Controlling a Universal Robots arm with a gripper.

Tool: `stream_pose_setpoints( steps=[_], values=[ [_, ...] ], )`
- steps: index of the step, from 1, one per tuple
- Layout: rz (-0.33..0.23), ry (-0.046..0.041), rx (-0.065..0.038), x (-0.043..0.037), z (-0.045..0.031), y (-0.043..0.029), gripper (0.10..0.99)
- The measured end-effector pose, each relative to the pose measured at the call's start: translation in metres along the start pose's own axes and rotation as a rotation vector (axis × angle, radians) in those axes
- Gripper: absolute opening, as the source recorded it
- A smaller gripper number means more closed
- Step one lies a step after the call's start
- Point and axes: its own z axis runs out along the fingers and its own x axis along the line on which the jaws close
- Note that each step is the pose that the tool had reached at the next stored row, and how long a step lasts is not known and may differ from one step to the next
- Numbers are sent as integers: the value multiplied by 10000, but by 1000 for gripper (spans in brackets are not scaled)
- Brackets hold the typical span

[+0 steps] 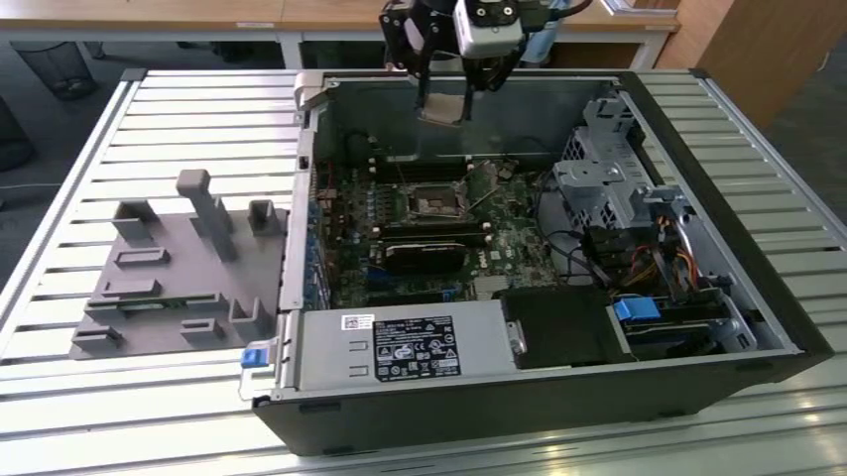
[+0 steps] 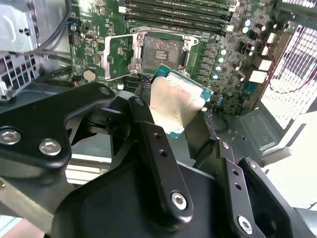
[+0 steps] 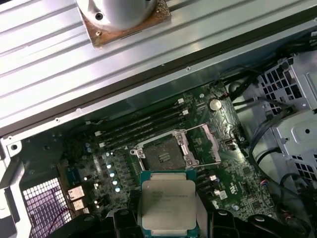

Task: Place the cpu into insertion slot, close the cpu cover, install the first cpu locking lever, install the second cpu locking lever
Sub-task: 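Place the cpu into insertion slot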

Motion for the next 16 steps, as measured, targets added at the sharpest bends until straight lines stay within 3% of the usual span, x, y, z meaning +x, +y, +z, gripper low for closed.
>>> stream_pose_setpoints(
  steps=[16],
  values=[
    [1560, -139, -30, 9, 12, 0, 525]
  ],
)
